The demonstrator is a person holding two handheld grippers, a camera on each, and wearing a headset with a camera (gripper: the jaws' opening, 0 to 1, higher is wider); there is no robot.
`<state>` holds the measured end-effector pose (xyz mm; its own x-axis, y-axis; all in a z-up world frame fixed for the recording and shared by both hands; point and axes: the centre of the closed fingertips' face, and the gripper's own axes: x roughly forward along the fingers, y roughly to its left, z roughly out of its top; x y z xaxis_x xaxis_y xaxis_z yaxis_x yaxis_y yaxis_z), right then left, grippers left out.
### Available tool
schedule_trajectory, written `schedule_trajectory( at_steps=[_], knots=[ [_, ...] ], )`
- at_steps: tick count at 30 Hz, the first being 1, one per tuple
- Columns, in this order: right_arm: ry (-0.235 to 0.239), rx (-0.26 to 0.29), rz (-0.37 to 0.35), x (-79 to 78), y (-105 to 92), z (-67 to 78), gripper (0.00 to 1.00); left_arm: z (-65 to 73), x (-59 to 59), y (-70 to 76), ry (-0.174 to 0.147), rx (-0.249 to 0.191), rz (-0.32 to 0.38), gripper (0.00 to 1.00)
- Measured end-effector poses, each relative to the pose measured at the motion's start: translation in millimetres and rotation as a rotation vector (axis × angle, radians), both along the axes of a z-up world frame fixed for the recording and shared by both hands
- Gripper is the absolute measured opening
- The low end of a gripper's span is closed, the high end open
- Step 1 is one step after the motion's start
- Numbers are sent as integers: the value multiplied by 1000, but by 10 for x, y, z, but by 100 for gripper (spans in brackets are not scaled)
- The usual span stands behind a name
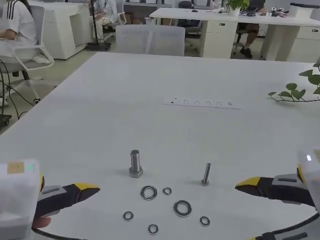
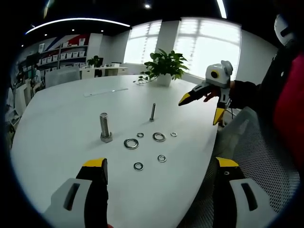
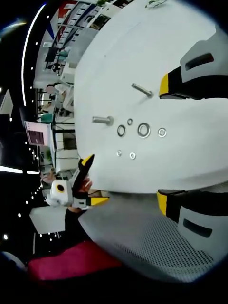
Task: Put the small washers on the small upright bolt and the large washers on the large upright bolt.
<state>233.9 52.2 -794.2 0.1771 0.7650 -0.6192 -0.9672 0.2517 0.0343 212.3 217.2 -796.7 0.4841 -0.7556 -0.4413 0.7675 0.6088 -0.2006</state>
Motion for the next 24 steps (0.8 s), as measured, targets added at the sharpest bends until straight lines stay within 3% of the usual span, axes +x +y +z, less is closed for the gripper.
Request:
schedule_trajectory(
  at_steps=[15, 24],
  knots=[
    [-14, -44, 74, 116, 199, 14, 77, 24, 18, 8, -9, -4, 7, 92],
    [-12, -89, 129, 147, 323, -50, 76, 30, 20, 10, -10, -7, 12, 91]
  ],
)
